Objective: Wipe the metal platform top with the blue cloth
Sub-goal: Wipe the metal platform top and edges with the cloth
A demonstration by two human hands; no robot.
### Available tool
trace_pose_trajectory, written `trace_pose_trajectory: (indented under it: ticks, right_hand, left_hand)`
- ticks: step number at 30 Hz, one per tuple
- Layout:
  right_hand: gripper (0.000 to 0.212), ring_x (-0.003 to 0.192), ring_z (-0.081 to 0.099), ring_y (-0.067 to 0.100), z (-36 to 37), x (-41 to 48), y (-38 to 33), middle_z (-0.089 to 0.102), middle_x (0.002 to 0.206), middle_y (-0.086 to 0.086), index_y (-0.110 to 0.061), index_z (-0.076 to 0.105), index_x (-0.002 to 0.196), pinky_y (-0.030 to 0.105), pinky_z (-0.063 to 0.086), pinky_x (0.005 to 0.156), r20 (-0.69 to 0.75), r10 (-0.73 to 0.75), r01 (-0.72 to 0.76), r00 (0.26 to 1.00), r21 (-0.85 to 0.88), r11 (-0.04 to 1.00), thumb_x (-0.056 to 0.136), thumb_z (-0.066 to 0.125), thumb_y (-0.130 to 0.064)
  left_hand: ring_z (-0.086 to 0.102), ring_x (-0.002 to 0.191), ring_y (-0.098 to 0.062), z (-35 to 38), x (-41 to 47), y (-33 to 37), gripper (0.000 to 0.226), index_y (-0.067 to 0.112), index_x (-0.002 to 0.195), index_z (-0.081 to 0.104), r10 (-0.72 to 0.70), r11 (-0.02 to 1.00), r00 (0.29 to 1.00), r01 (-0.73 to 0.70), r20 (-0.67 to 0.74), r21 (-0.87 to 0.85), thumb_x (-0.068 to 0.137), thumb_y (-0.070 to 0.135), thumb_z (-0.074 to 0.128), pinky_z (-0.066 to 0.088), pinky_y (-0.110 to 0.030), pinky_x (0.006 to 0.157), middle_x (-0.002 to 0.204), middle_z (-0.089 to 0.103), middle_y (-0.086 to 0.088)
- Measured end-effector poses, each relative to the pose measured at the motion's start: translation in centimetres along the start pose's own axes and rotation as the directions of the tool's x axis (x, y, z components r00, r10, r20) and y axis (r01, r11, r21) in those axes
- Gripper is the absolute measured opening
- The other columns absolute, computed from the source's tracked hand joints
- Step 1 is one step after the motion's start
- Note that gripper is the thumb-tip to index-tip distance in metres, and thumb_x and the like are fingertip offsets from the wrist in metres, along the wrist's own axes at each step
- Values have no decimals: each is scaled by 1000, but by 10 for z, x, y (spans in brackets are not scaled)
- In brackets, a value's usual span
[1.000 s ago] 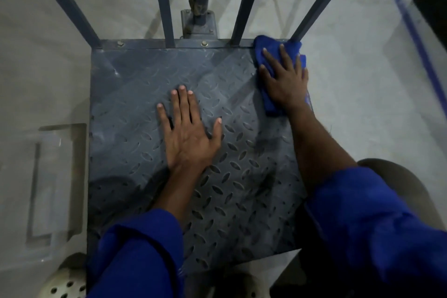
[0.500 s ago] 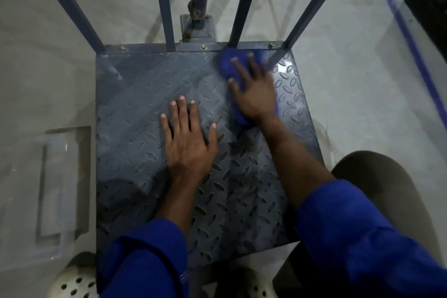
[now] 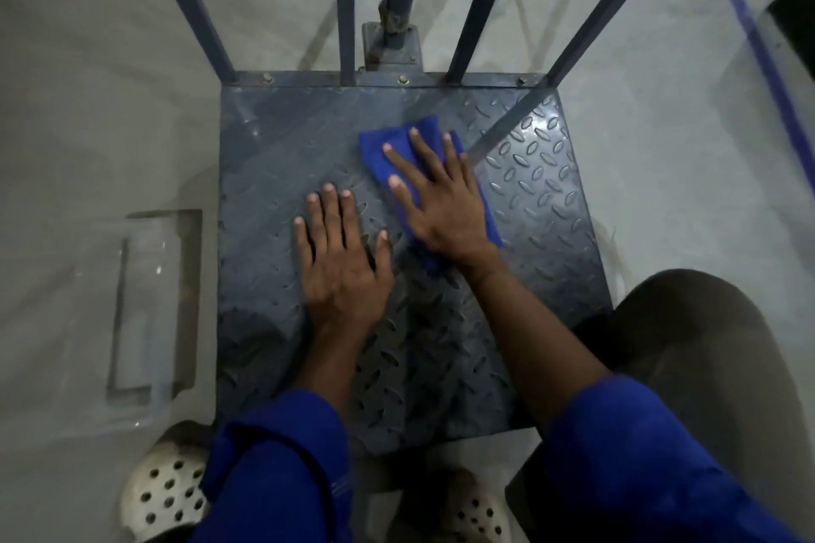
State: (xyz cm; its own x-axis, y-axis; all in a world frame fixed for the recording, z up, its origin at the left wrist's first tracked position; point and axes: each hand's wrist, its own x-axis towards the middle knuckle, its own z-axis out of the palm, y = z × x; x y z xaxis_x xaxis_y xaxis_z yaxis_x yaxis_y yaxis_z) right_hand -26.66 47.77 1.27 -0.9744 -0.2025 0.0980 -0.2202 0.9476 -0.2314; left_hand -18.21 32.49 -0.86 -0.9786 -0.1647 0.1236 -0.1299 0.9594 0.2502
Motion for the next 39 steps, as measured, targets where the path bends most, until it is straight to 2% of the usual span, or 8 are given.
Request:
trace_pose_trajectory:
  ticks: [8,15,22,25,30,35,37,39]
  right_hand:
    - [61,165,-4,34,-30,14,74,6,179,-5,-51,19,166,61,2,131,24,543,-542,840,97,835,107,19,-67]
    - [54,164,13,34,7,-26,-54,23,176,-8,-46,36,163,54,15,132,56,-149,146,987,66,987,110,34,-58]
    - [59,165,5,36,4,-8,-24,13,178,-6,-44,28,166,56,9,133,3,184,-184,983,59,981,109,30,-61]
    - [56,163,13,41,23,12,-85,23,176,0,-41,37,163,62,17,129,-18,-110,111,994,55,992,110,36,-57]
    - [51,164,14,31,33,27,-101,31,173,-5,-47,39,160,51,20,131,68,-703,699,708,72,711,111,40,-59]
    - [56,162,19,41,29,63,-95,26,175,-1,-46,35,163,59,23,127,-23,-186,186,982,-1,983,110,28,-62]
    - [56,164,8,38,33,35,-132,20,177,-3,-48,27,164,61,17,129,52,-411,412,910,-22,911,110,21,-61]
    - [51,164,7,30,36,21,-147,22,176,-7,-52,26,162,56,14,131,127,-714,718,688,25,696,112,24,-59]
  left_hand:
    - [12,167,-29,-12,-25,-47,70,12,171,24,141,990,989,-140,45,-10,112,50,27,16,-55,134,179,17,-12]
    - [18,166,-33,-31,-46,-80,75,3,168,27,-10,999,999,12,34,-52,111,50,38,20,-53,134,177,22,-18]
    - [12,167,-31,-31,-62,-74,74,3,170,21,-57,997,998,56,18,52,113,49,35,18,-53,133,179,16,-17]
    - [10,167,-30,-33,-66,-72,75,3,170,18,-78,995,996,75,46,67,113,49,33,19,-54,133,179,14,-16]
    - [-2,168,-30,-38,-88,-67,83,3,171,4,-149,978,980,126,130,166,111,57,20,10,-51,135,180,0,-17]
    - [-5,168,-30,-39,-85,-68,86,3,171,1,-153,977,979,129,136,169,110,59,25,8,-52,135,180,-4,-17]
    - [-2,168,-32,-38,-86,-68,87,2,171,3,-145,978,981,122,128,170,109,58,29,10,-52,135,180,-2,-19]
    - [3,168,-34,-37,-85,-67,87,1,170,9,-162,980,982,148,101,132,109,57,35,13,-52,135,179,5,-20]
